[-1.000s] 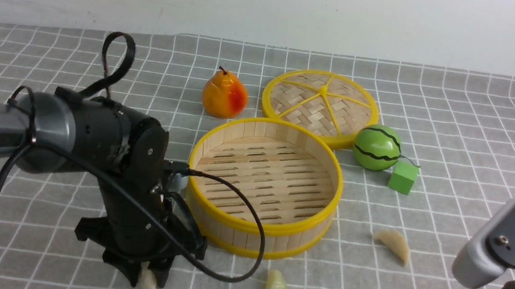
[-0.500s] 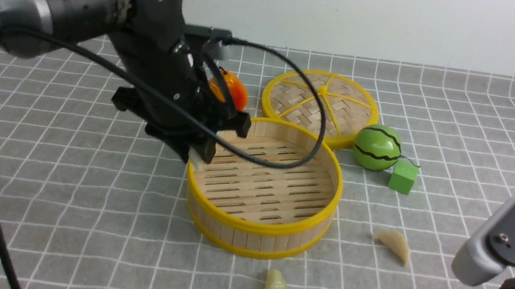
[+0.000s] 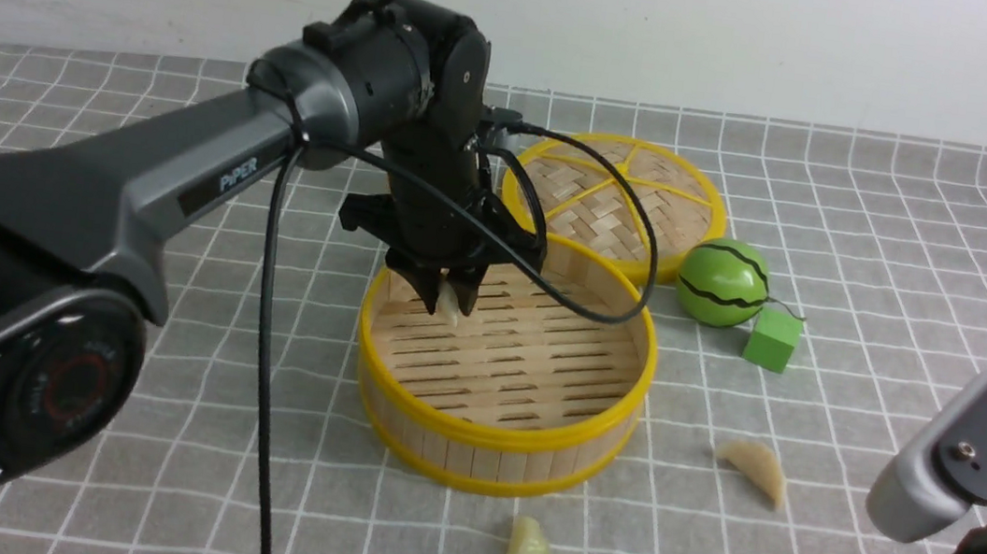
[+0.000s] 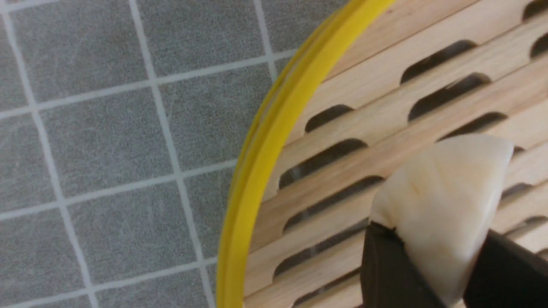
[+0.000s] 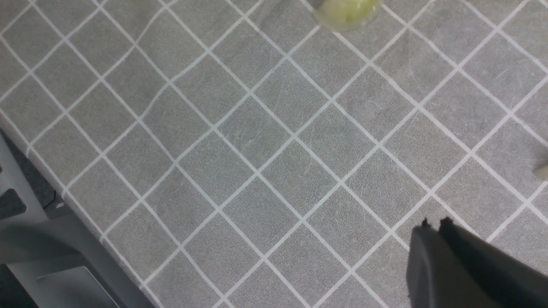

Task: Put the dumplings into the steamer on the table with the grey tablecloth.
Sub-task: 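Place the dumpling into the bamboo steamer basket with the left gripper, then reach for and grasp a dumpling on the table with the left gripper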

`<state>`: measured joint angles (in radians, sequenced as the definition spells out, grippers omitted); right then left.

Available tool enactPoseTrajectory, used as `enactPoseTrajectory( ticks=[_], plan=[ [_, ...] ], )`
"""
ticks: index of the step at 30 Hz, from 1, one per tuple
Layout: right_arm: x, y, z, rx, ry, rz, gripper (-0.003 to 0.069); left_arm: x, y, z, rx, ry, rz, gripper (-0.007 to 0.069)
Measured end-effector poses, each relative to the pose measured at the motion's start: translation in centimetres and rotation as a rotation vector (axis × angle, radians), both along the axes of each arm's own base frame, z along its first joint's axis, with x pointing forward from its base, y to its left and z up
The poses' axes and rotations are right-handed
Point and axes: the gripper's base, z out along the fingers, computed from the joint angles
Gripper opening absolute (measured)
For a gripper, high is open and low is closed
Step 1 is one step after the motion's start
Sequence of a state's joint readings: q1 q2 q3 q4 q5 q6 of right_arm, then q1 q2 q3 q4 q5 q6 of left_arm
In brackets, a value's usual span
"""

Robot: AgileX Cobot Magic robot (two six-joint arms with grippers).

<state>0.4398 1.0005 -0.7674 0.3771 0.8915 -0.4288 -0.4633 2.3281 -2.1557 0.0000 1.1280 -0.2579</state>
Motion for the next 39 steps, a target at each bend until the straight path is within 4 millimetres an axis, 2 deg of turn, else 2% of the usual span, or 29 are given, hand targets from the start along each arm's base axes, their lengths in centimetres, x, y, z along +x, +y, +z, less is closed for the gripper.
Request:
enactPoseTrajectory(
  ticks=[3, 6, 9, 10, 13, 15, 18, 20, 21, 22, 25, 28, 30, 32, 33, 34, 35, 38, 39],
  plan=[
    [0.0, 0.0, 0.0, 0.000, 0.000, 0.000, 0.0027, 0.1, 0.0, -0.4, 0.002, 0.005, 0.002, 0.0261],
    [0.0, 0.0, 0.0, 0.000, -0.001, 0.000, 0.0031, 0.0, 0.0, 0.1, 0.000, 0.001, 0.003, 0.0406],
    [0.1, 0.0, 0.0, 0.002, -0.006, -0.002, 0.0034, -0.4, 0.2, 1.1, 0.002, 0.007, 0.003, 0.0496],
    [0.1, 0.0, 0.1, 0.005, -0.013, -0.005, 0.0034, -1.0, 0.5, 2.7, -0.001, 0.001, 0.002, 0.0552],
    [0.5, 0.2, 0.7, 0.014, -0.016, -0.019, 0.0036, -2.2, 1.2, 6.5, -0.008, -0.042, -0.011, 0.0596],
    [1.0, 0.4, 1.2, 0.013, -0.011, -0.027, 0.0036, -3.4, 1.8, 9.9, -0.032, -0.104, -0.015, 0.0591],
    [2.4, 1.2, 2.0, 0.004, 0.014, -0.020, 0.0036, -6.6, 3.4, 16.8, -0.093, -0.235, -0.017, 0.0510],
    [3.2, 2.1, 2.0, -0.012, 0.037, 0.009, 0.0037, -8.5, 4.4, 20.1, -0.128, -0.306, -0.016, 0.0440],
    [3.3, 2.2, 1.9, -0.014, 0.038, 0.009, 0.0037, -8.7, 4.5, 20.4, -0.131, -0.314, -0.016, 0.0432],
    [3.7, 3.2, 1.7, -0.031, 0.054, 0.048, 0.0037, -10.3, 5.3, 22.7, -0.156, -0.364, -0.015, 0.0365],
    [4.4, 5.8, 0.9, -0.082, 0.086, 0.115, 0.0022, -14.3, 7.2, 26.2, -0.199, -0.434, -0.024, 0.0190],
    [4.7, 7.0, 1.0, -0.101, 0.097, 0.118, 0.0005, -16.9, 8.3, 26.6, -0.201, -0.427, -0.050, 0.0039],
    [4.9, 7.1, 1.7, -0.107, 0.090, 0.098, 0.0000, -18.5, 8.9, 25.5, -0.184, -0.382, -0.074, -0.0015],
    [4.8, 6.7, 2.8, -0.112, 0.060, 0.080, 0.0000, -19.5, 9.1, 23.2, -0.165, -0.300, -0.100, -0.0014],
    [4.8, 6.7, 2.9, -0.111, 0.062, 0.078, 0.0000, -19.5, 9.1, 23.2, -0.168, -0.299, -0.102, -0.0014],
    [4.6, 6.2, 3.5, -0.116, 0.043, 0.067, 0.0000, -19.9, 9.1, 21.8, -0.159, -0.250, -0.112, -0.0014],
    [3.9, 5.0, 4.7, -0.117, 0.009, 0.037, 0.0000, -20.3, 8.6, 18.6, -0.136, -0.157, -0.145, -0.0014],
    [3.1, 3.1, 6.3, -0.118, -0.040, -0.019, 0.0000, -20.7, 7.2, 14.6, -0.089, -0.068, -0.209, -0.0014],
    [2.6, 2.2, 7.0, -0.114, -0.065, -0.046, 0.0000, -21.0, 6.0, 13.1, -0.069, -0.043, -0.255, -0.0014]
  ],
)
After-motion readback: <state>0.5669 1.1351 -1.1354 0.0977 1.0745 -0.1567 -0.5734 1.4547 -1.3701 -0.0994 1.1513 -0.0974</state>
